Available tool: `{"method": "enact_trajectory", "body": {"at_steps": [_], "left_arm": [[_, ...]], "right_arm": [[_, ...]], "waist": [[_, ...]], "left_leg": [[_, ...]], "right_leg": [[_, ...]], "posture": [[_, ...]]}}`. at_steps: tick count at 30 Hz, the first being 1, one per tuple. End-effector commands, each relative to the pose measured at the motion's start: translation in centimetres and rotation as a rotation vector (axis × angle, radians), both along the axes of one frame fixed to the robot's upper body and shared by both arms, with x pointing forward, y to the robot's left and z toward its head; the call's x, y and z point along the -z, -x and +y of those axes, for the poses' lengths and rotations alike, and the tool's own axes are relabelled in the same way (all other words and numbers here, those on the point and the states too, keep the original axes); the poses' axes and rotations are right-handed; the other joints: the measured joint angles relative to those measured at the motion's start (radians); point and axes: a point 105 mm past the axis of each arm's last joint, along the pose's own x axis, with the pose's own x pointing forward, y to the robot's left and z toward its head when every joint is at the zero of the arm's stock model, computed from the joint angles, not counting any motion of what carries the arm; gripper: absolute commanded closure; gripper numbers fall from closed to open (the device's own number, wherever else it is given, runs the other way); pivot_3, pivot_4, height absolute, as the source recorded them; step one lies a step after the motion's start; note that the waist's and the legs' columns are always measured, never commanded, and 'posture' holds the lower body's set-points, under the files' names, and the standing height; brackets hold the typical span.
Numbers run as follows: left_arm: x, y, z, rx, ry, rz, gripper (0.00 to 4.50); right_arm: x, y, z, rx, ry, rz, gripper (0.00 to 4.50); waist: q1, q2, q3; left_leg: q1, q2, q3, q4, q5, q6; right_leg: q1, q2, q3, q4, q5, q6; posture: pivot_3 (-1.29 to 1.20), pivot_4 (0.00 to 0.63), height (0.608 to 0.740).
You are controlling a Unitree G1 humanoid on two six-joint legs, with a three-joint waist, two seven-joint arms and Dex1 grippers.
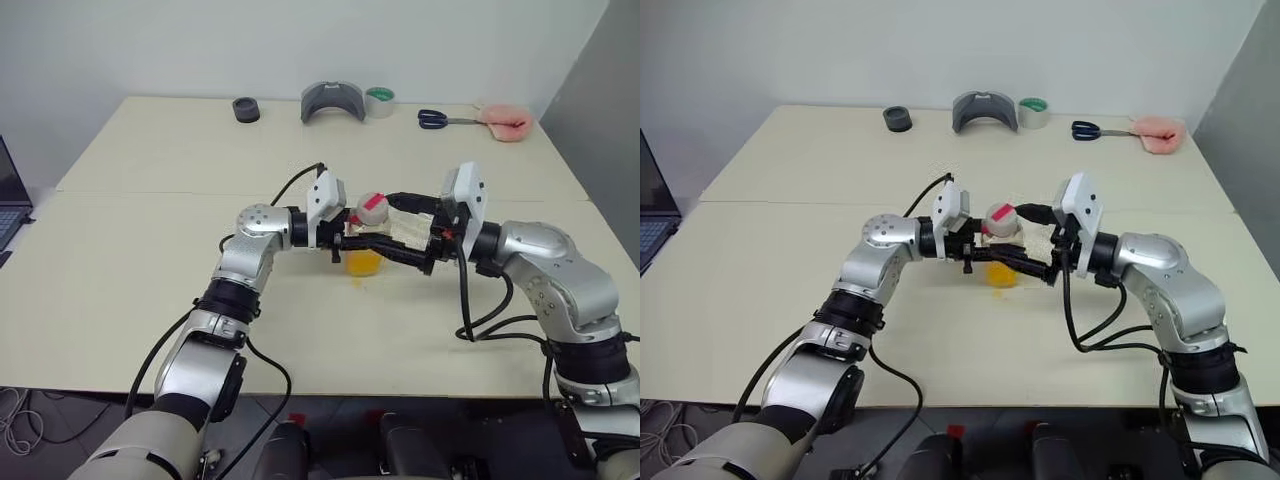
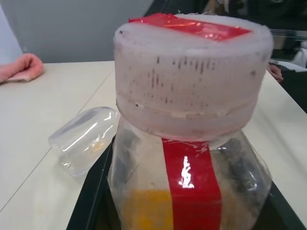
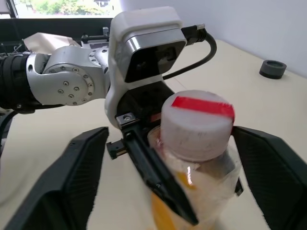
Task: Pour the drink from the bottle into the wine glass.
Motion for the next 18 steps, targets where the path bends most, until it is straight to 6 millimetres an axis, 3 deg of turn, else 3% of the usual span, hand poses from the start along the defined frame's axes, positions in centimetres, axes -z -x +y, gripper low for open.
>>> {"method": "enact_trajectory", "body": {"at_steps": [1,6,13,18], "left_arm": [[-1.9,0.1,-0.2,-0.006,0.057,-0.049,2.78],[-1.9,0.1,-0.2,-0.008,0.063,-0.045,2.78],[-1.9,0.0,-0.2,-0.007,0.068,-0.04,2.78],[-1.9,0.1,-0.4,-0.003,0.069,-0.039,2.78]], "right_arm": [[-1.8,1.8,-0.1,0.007,-0.02,-0.071,0.0],[-2.3,1.7,-0.4,0.159,-0.025,-0.154,0.0],[-2.3,0.4,1.6,0.305,-0.019,-0.254,0.0],[-2.4,-0.2,2.0,0.336,-0.024,-0.277,0.0]], "waist": [[0.001,0.0,0.0],[0.0,0.0,0.0],[-0.005,0.0,0.0],[-0.001,0.0,0.0]], "left_leg": [[0.0,0.0,0.0,0.0,0.0,0.0],[0.0,0.0,0.0,0.0,0.0,0.0],[0.0,0.001,0.0,0.0,0.0,0.0],[0.0,0.0,0.0,0.0,0.0,0.0]], "right_leg": [[0.0,0.0,0.0,0.0,0.0,0.0],[0.0,0.0,0.0,0.0,0.0,0.0],[-0.001,0.001,0.0,0.001,0.0,0.0],[-0.001,0.0,0.0,0.0,0.0,0.0]], "posture": [[0.0,0.15,0.74],[0.0,0.15,0.74],[0.0,0.15,0.74],[0.0,0.15,0.74]]}}
